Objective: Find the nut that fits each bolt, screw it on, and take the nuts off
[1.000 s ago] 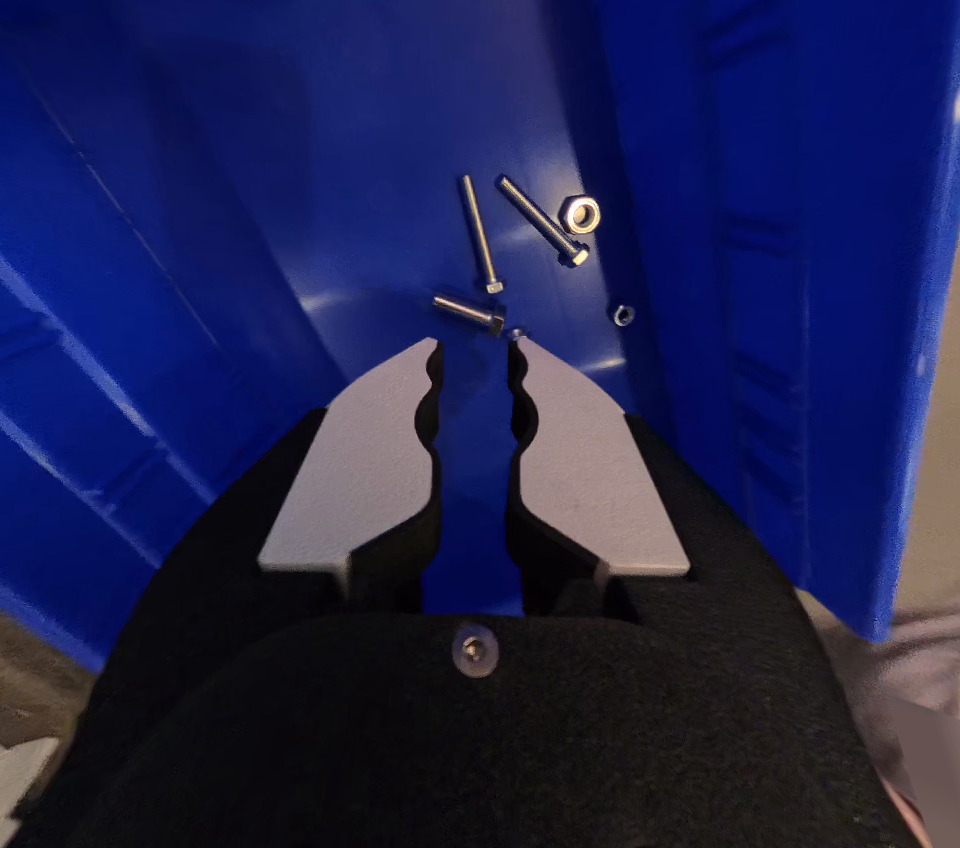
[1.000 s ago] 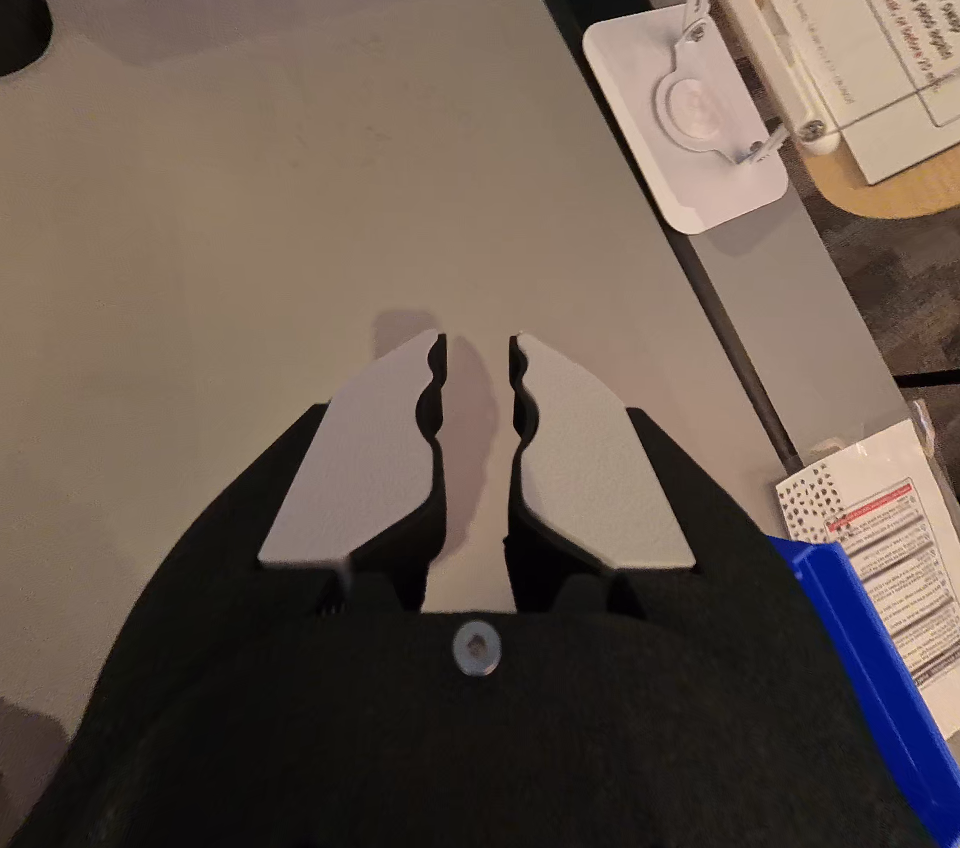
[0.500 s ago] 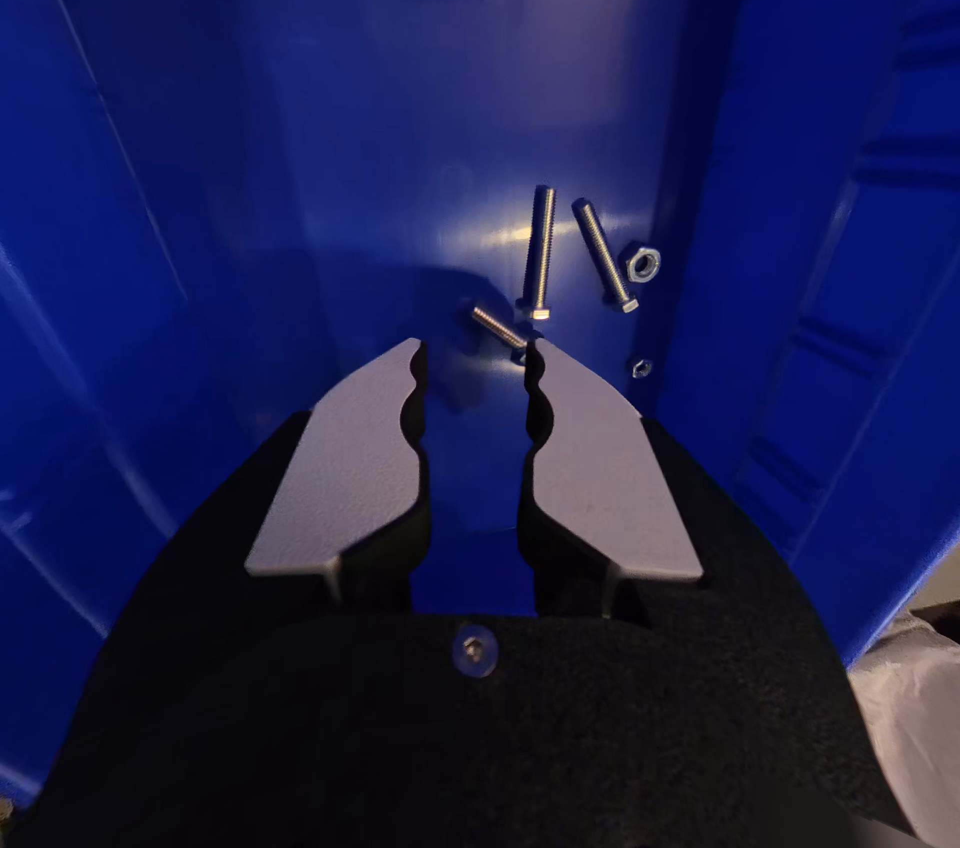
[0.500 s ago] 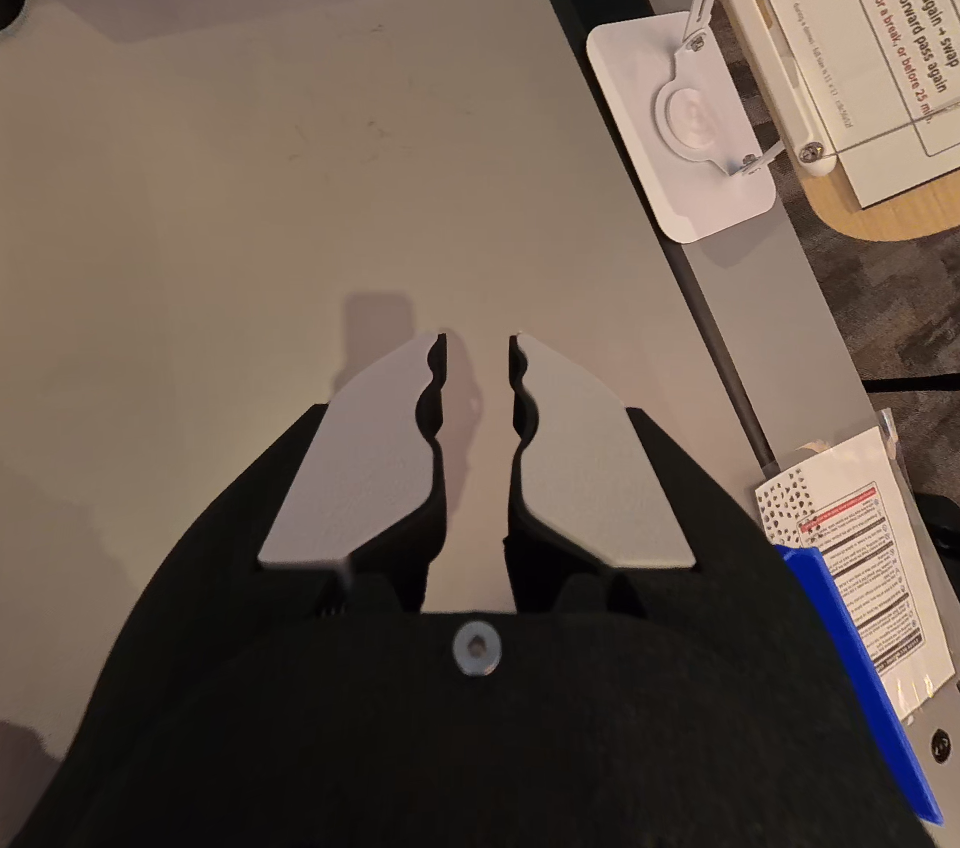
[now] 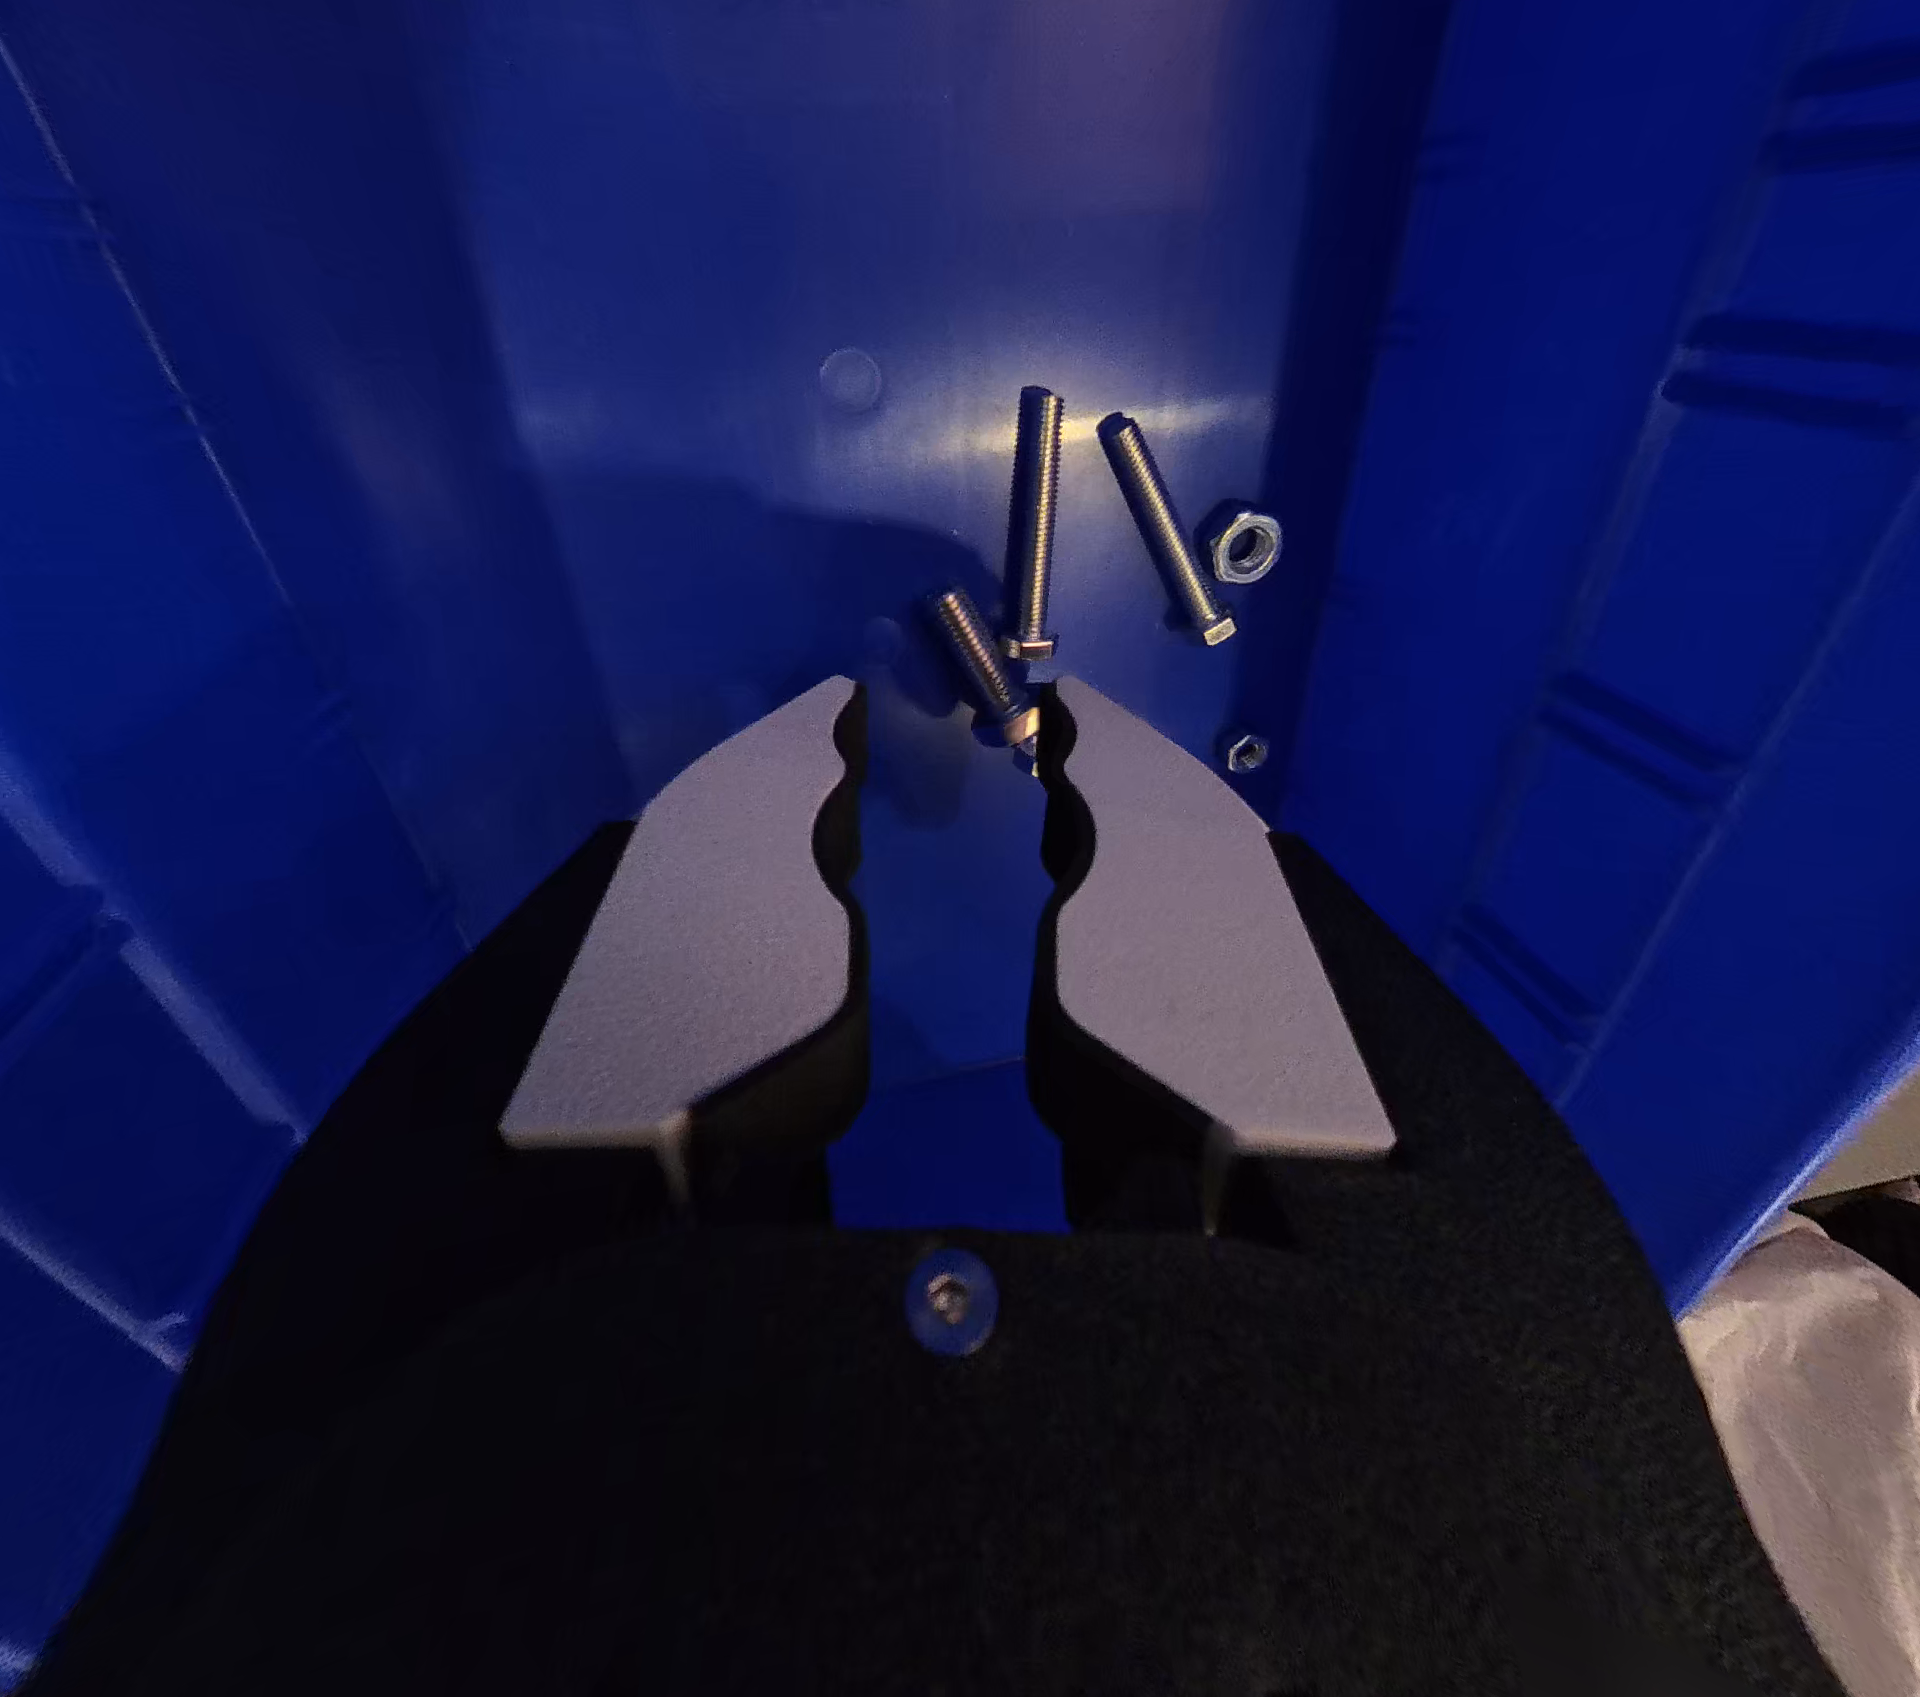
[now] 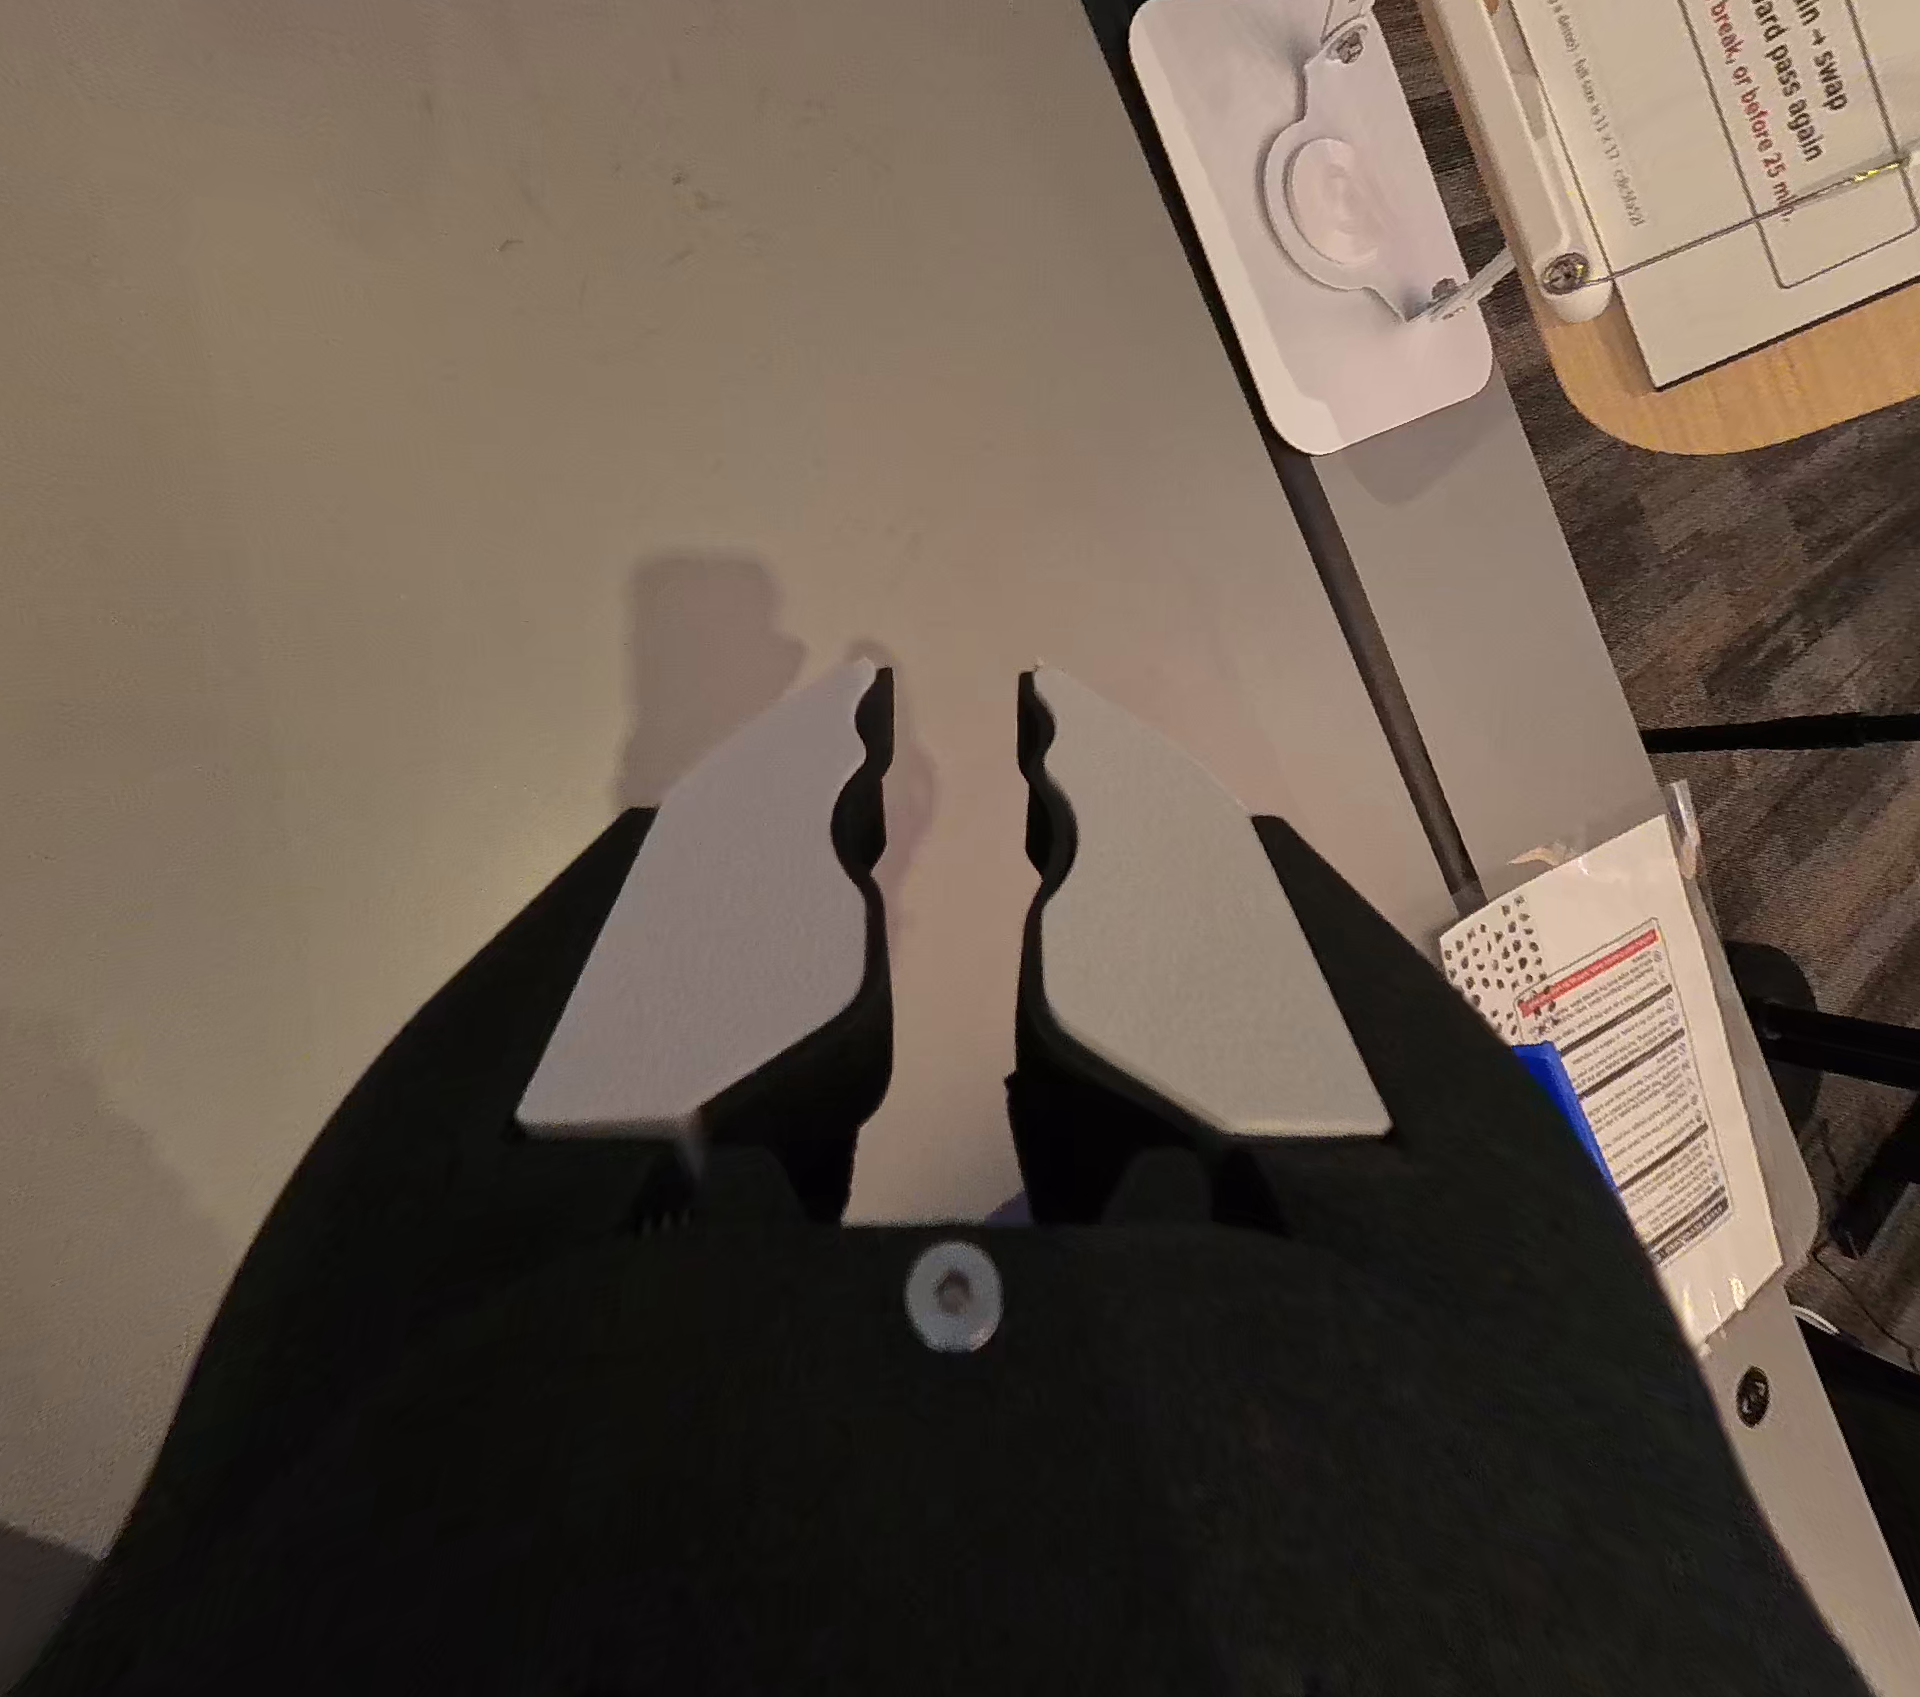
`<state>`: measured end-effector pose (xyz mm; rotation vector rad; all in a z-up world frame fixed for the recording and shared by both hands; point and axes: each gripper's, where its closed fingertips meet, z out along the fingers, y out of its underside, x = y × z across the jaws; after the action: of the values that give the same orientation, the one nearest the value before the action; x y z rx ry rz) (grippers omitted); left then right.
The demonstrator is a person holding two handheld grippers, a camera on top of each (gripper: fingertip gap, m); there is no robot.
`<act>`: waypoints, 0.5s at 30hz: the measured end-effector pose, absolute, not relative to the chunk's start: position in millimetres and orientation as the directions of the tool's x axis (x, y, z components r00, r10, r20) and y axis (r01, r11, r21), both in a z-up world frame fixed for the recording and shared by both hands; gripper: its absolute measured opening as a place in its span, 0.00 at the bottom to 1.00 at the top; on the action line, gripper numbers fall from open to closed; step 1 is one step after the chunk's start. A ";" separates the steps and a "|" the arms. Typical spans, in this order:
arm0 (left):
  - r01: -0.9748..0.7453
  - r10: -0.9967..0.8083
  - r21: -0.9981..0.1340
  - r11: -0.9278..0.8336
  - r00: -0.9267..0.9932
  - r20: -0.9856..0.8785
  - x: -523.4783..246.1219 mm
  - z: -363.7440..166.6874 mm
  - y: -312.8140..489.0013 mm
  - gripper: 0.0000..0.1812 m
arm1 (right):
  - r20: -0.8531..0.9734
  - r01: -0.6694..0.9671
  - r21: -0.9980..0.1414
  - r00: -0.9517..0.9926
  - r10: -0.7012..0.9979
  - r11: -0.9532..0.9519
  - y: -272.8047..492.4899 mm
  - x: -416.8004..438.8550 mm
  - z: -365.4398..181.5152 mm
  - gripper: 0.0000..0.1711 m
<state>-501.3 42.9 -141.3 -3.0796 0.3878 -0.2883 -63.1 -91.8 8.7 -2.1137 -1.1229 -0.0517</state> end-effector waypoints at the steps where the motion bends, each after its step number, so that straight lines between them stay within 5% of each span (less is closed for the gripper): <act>1: -0.246 -0.252 -0.052 -0.968 0.951 0.181 -500.7 -141.1 43.5 0.17 | 0.355 0.733 -0.582 0.619 0.701 -0.352 -91.6 -62.7 8.7 0.13; 15: -0.318 -0.316 -0.001 -0.948 0.942 0.115 -510.5 -150.3 41.6 0.04 | 0.379 0.757 -0.549 0.603 0.702 -0.355 -91.4 -59.3 3.5 0.12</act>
<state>-510.5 41.6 -150.3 -3.1128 0.5075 -0.1792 -59.3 -91.4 3.5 -2.1245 -1.1468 -0.1009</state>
